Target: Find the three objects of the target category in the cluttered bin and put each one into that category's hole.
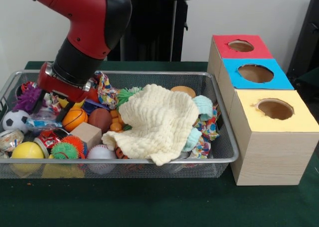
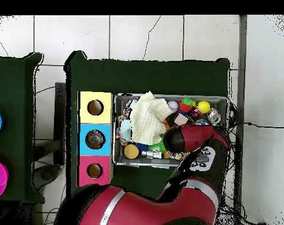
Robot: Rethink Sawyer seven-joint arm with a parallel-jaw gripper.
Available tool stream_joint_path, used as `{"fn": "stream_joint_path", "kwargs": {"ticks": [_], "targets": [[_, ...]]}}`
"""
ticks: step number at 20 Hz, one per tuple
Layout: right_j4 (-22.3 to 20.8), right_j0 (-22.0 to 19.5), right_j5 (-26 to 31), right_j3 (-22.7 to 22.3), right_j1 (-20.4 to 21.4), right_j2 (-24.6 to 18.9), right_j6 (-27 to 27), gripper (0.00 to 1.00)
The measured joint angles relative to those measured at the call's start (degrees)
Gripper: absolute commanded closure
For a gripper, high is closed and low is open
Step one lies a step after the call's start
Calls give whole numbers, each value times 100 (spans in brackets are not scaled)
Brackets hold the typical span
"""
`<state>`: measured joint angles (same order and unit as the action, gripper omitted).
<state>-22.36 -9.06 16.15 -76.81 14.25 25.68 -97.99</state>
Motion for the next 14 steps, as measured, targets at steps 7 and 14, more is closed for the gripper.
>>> {"fn": "stream_joint_path", "kwargs": {"ticks": [7,14], "targets": [[120,-53,1,-73,78,-68,0,0],[261,-65,1,-334,286,-104,0,0]]}}
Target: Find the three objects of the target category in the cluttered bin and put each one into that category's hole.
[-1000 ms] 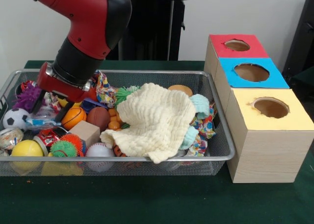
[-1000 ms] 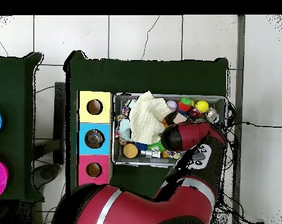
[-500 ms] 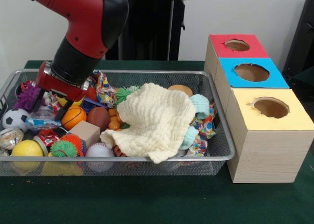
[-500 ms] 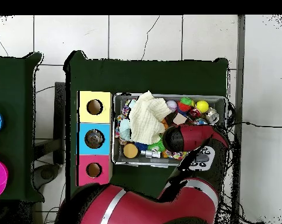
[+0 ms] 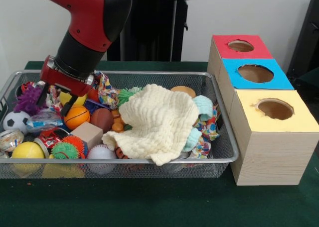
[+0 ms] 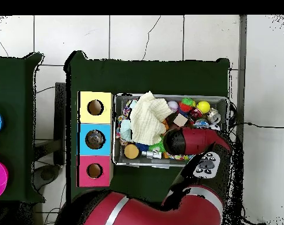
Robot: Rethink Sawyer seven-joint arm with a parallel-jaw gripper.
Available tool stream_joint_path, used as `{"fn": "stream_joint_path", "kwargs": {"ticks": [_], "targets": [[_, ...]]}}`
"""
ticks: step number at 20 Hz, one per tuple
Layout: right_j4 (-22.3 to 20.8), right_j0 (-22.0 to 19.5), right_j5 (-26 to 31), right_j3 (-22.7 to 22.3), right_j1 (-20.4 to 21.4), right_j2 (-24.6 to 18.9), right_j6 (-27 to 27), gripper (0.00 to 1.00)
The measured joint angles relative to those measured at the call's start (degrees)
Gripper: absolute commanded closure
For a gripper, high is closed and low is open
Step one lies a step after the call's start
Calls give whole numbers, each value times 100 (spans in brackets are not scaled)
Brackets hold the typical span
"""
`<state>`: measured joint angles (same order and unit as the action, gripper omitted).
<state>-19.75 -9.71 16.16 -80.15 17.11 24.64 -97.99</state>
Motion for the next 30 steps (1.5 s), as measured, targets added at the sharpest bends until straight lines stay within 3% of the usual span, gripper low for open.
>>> {"fn": "stream_joint_path", "kwargs": {"ticks": [10,30], "targets": [[54,-21,0,-210,229,-105,0,0],[54,-28,0,-224,274,-199,0,0]]}}
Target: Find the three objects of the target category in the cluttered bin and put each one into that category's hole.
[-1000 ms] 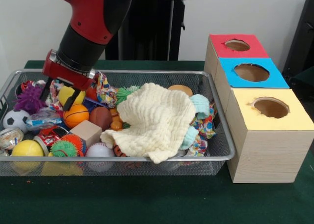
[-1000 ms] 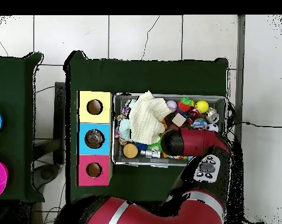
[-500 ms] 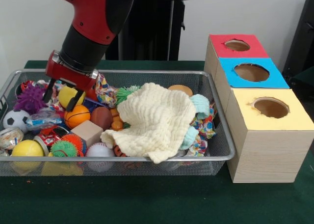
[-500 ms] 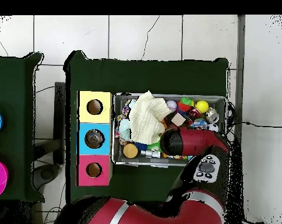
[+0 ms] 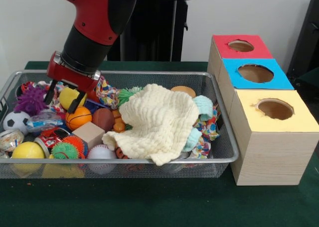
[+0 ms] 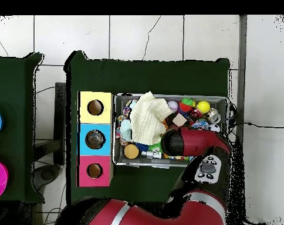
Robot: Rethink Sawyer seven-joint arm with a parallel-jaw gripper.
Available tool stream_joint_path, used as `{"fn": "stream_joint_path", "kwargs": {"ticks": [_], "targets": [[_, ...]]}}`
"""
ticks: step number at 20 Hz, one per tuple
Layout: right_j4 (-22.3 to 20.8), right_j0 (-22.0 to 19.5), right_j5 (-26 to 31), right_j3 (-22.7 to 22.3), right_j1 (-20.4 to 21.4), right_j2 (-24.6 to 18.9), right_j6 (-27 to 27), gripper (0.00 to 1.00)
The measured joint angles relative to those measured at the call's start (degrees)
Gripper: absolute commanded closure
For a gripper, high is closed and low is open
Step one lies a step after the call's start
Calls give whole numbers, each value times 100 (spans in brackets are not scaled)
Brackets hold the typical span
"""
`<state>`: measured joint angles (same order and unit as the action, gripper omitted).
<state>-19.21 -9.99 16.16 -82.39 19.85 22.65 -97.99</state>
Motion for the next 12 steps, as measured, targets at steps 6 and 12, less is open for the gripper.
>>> {"fn": "stream_joint_path", "kwargs": {"ticks": [6,12], "targets": [[0,1,1,37,-5,-11,0,0],[0,1,1,135,-31,-72,0,0]]}}
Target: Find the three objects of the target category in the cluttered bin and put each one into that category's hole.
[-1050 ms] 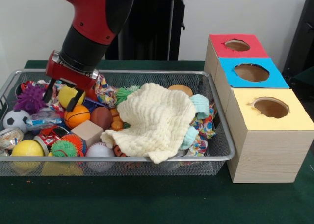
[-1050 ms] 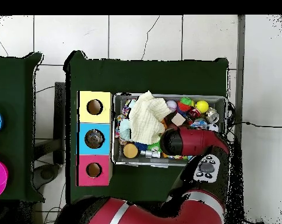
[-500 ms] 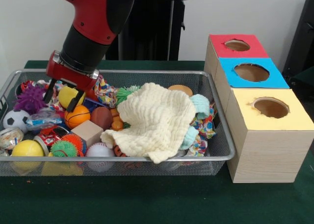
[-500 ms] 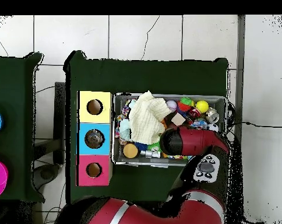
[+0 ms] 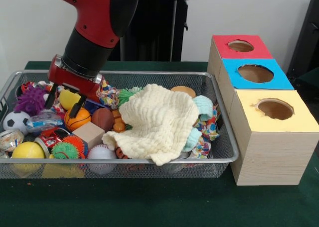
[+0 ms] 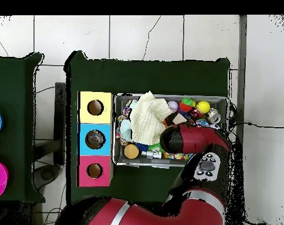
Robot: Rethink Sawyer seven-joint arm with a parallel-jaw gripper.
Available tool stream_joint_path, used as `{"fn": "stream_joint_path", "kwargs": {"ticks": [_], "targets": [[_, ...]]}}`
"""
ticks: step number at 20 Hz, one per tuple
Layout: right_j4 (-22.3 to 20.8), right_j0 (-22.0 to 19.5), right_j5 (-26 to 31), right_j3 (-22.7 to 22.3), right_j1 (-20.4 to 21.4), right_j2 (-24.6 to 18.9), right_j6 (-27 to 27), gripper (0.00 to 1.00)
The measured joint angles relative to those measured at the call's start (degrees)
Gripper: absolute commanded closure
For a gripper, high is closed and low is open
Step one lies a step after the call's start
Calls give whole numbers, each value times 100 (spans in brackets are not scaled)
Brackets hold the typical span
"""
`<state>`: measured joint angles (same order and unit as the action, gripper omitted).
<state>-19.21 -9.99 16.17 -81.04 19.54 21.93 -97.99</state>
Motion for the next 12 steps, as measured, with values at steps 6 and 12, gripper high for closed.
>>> {"fn": "stream_joint_path", "kwargs": {"ticks": [6,12], "targets": [[40,0,0,132,-5,-108,0,0],[58,24,0,202,-42,-132,0,0]]}}
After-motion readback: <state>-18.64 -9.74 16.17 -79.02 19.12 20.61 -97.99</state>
